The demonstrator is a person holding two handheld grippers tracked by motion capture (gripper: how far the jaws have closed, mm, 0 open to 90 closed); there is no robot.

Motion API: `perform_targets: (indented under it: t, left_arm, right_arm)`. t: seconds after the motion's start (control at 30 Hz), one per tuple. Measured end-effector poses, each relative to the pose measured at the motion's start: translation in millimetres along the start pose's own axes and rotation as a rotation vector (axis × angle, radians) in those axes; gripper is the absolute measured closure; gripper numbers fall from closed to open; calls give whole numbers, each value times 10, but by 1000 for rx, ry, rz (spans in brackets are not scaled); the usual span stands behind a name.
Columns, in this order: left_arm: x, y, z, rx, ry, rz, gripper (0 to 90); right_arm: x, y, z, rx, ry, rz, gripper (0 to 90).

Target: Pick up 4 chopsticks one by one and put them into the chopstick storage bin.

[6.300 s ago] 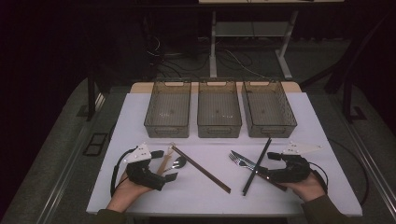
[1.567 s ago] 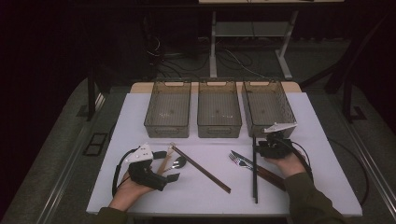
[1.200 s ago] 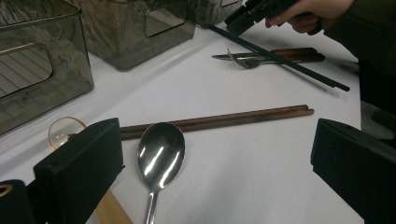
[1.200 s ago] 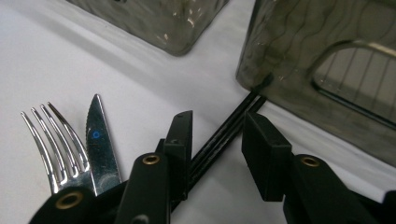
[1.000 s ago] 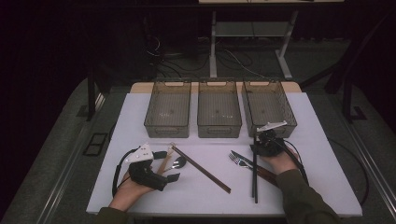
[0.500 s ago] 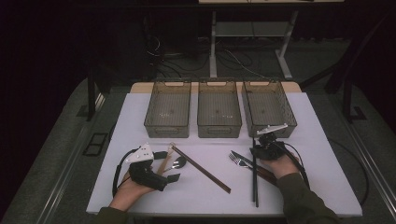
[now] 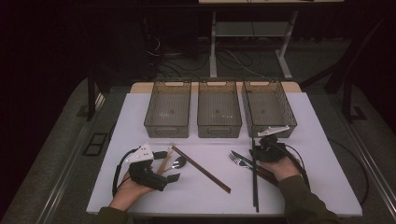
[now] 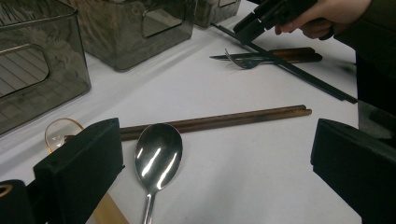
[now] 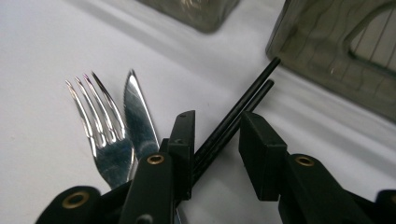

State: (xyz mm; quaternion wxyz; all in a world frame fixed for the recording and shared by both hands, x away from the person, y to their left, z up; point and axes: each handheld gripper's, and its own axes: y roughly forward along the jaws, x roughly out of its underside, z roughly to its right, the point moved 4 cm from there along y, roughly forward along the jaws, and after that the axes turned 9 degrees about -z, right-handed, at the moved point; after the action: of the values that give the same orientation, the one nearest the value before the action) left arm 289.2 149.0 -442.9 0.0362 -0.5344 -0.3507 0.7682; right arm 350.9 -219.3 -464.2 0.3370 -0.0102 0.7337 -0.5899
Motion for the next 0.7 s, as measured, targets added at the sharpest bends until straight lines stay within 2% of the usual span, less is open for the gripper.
perform_targets:
  t: [0.2,0.3,0.37,0.47,0.5,0.7]
  left_arm:
    - [-2,3,3,1,1,-2,15]
    - [-1,0,3,-1,2,-1,15]
    - [1,4,1,1,1,-4,15]
    - [1,4,-2,0,1,-3,15]
    - [1,4,-3,-1,0,-3,15]
    - [1,7,2,0,1,-5,15]
  right_arm:
    - [23,-38,14,-2,-2,6,628]
    - [18,-73,30,0,5,29,635]
    - [26,-127,44,-7,11,37,716]
    - [46,-128,67,3,6,26,762]
    - [64,-103,118,21,13,16,810]
    - [42,-3,167,12,20,0,857]
